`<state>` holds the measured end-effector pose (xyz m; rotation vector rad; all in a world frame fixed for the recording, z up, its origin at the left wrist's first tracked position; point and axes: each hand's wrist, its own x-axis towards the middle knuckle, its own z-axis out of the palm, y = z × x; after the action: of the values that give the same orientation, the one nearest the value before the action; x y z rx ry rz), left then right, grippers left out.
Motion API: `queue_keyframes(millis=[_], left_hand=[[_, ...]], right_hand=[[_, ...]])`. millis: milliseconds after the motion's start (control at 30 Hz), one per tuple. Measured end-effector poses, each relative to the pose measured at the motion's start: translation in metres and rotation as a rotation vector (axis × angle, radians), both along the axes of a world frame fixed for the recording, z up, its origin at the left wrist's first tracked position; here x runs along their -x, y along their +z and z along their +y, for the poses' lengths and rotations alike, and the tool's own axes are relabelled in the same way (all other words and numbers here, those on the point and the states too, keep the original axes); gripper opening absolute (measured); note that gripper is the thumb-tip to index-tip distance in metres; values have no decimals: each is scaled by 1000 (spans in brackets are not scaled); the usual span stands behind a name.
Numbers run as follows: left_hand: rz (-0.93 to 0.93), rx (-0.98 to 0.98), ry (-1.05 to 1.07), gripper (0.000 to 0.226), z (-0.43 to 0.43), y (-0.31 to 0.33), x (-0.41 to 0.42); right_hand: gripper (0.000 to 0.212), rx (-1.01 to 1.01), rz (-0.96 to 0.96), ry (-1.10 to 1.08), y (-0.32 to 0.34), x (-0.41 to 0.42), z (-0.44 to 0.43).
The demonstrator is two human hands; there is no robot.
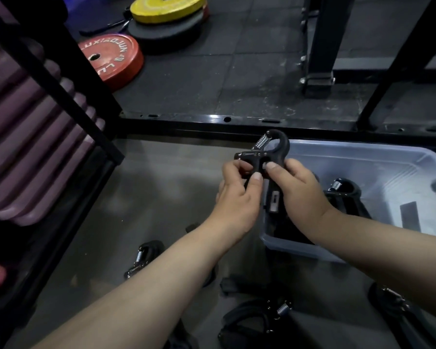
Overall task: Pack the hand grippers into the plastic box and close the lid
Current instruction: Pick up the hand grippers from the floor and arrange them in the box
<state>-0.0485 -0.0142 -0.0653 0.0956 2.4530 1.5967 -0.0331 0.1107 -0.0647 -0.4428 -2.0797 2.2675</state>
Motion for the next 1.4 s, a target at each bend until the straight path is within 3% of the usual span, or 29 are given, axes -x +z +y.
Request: queue_keyframes(millis=[100,167,300,500,900,1133,1333,1400], left_hand=[[47,-57,-73,22,7,-2,-3],[87,-55,-110,25,15,-3,-4],[227,200,-176,39,34,-2,-9],[229,462,-268,50,40,-24,-7],[231,468,-223,50,41,-17,-12],[235,471,-217,53,42,-18,-12],[230,466,-212,54,41,-18,-13],[221,467,-209,54,42,-18,-13]], right_hand=[[36,-141,-25,-41,2,2,20],[31,-125,-34,-55,4,3,33],[12,-95,-96,-120,3,-3,61],[14,-65,-221,-241,-5,-26,106],[9,-269,-486,-221,-23,-40,149],[16,-294,-517,-164,-23,-43,145],[39,-702,-612,-130,-36,-44,140],[44,-681,-639,-100,-40,-44,141]])
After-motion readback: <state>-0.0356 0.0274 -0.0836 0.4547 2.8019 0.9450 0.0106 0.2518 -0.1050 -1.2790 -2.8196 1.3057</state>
